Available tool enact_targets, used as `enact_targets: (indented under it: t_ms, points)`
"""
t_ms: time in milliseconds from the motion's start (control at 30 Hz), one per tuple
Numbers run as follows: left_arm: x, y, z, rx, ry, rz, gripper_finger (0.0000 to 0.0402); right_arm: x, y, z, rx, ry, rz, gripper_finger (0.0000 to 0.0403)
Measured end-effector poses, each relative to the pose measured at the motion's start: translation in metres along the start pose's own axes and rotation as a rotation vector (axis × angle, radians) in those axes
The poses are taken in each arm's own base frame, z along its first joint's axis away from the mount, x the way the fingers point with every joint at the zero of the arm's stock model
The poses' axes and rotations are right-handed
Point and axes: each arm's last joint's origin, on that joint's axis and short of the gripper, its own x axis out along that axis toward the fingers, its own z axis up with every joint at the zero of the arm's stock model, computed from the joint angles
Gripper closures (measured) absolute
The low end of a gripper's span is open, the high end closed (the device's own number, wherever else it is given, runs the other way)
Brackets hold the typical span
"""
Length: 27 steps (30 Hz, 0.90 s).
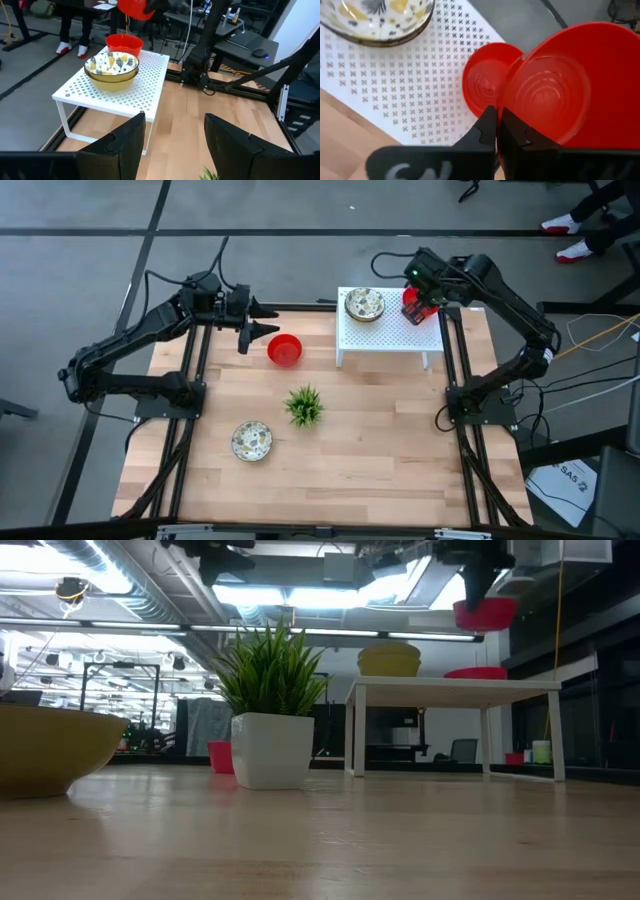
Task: Pick & Place Mini bowls
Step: Stack the bottom red bowl on the red bowl on the shelf
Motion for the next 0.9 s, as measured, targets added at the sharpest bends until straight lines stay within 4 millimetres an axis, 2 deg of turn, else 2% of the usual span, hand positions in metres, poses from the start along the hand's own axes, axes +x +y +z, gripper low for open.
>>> enact_targets:
  t_ms: [333, 900]
  points:
    - [0.0, 0.0, 0.0, 0.036, 0.0, -0.001, 0.0203, 0.023, 0.004, 0.009, -0.097, 0.082, 0.042, 0.0397]
    - [0.0, 0.0, 0.0, 0.035, 0.0, -0.001, 0.0203, 0.04, -0.023, 0.017, -0.02, 0.068, 0.059, 0.0397]
